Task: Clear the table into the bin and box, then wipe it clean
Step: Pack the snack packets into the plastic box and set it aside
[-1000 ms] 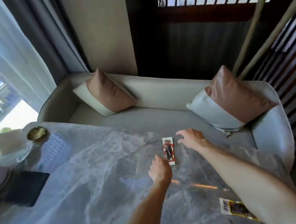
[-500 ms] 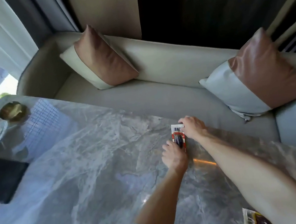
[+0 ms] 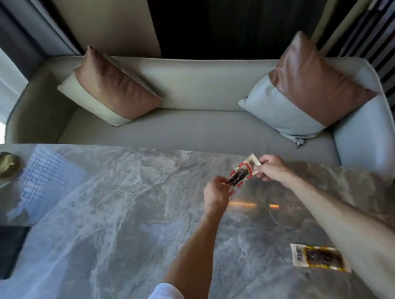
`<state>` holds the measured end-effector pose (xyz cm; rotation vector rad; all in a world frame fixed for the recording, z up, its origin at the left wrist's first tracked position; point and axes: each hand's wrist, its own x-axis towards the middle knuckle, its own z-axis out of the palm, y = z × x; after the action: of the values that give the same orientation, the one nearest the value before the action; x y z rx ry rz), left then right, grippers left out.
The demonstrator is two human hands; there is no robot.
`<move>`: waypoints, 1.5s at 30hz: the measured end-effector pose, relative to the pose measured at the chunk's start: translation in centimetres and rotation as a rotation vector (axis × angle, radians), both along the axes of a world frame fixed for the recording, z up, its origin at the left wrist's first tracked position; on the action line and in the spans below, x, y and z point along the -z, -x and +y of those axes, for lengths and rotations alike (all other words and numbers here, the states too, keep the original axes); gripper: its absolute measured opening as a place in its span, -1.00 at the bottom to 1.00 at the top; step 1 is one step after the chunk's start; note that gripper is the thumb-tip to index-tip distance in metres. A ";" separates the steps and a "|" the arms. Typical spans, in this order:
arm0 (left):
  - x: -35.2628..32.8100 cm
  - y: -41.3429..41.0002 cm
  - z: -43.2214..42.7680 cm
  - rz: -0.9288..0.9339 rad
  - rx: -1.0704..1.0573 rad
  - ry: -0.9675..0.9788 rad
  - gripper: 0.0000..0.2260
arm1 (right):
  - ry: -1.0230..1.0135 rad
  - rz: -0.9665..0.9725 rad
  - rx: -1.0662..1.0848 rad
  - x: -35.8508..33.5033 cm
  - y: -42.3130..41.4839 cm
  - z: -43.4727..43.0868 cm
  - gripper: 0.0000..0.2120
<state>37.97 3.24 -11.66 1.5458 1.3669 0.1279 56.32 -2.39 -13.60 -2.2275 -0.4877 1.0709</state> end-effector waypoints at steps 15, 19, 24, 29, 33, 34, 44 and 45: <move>-0.3 -5.4 -18.9 0.196 0.279 0.031 -0.76 | 0.146 -0.069 0.164 3.0 -0.9 -28.0 -0.81; 0.8 -5.0 -21.3 0.299 0.320 0.005 -0.73 | 0.167 -0.110 0.182 6.0 0.1 -30.2 -0.76; 2.2 -4.9 -23.4 0.381 0.328 -0.011 -0.71 | 0.219 -0.256 0.185 4.6 2.6 -31.7 -0.82; 3.3 -5.0 -23.8 0.410 0.329 -0.048 -0.74 | 0.129 -0.184 0.279 4.4 3.7 -32.1 -0.85; 3.8 -4.5 -23.7 0.320 0.273 -0.019 -0.70 | 0.108 -0.085 0.375 6.1 3.7 -32.6 -0.75; 3.8 -4.3 -23.7 0.272 0.256 0.000 -0.68 | 0.103 -0.071 0.388 6.2 3.6 -32.6 -0.73; 3.5 0.1 -24.9 -0.086 0.573 -0.271 -0.80 | -0.199 -0.267 0.233 2.1 6.0 -36.9 -0.86; 3.9 0.9 -25.4 -0.090 0.599 -0.310 -0.84 | -0.180 -0.316 0.189 2.2 6.8 -37.7 -0.86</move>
<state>37.04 -22.14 -15.60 2.1196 0.7906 0.0366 49.57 -40.11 -15.80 -2.2369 -0.4730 0.5575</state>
